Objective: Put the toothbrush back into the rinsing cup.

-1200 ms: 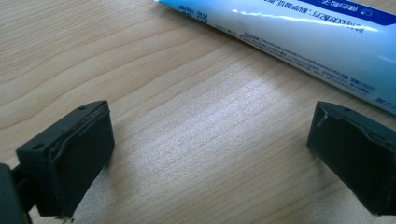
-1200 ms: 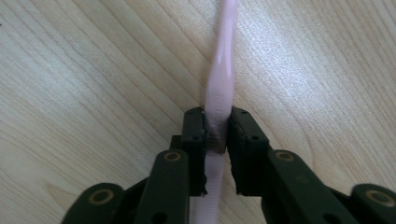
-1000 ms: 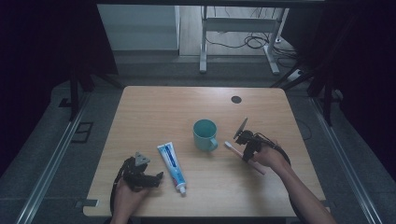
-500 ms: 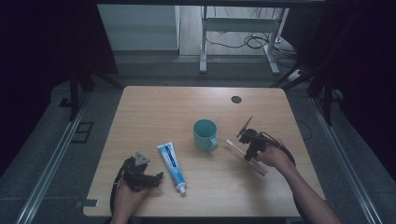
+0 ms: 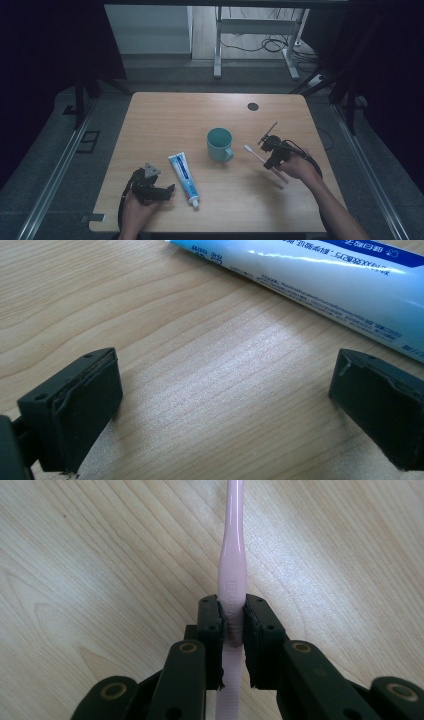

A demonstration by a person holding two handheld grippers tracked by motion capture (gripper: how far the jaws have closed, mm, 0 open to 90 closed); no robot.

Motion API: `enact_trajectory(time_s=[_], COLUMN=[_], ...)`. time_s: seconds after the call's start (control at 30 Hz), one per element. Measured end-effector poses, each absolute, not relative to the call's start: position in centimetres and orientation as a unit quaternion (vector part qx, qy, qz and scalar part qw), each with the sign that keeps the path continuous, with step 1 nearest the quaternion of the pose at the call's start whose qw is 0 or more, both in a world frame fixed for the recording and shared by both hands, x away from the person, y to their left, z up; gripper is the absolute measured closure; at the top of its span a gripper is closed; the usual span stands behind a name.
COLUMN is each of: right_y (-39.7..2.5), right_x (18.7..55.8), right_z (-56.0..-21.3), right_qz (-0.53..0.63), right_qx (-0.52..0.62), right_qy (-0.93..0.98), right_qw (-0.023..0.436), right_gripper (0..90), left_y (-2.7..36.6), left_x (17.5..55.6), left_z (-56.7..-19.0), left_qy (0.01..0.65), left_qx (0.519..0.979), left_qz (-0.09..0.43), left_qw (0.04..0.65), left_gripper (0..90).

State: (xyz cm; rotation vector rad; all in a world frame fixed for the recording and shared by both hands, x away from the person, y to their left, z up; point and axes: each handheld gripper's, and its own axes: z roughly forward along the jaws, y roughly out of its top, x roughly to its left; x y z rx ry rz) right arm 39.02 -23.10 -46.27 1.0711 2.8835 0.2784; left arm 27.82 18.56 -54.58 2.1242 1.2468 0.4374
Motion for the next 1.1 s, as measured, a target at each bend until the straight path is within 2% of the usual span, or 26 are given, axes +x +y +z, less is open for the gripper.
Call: enact_trajectory(time_s=[1.1], right_y=[-23.5], right_x=[38.2], right_z=[-41.3], right_qz=[0.182], right_qx=[0.333], right_qy=[0.922], right_qw=[0.078], right_gripper=[78.1], left_y=[18.6], left_x=[27.8], left_z=[-54.6], left_qy=[0.471], left_qx=[0.808], left_qz=[0.167], left_qw=[0.314], left_gripper=[0.6])
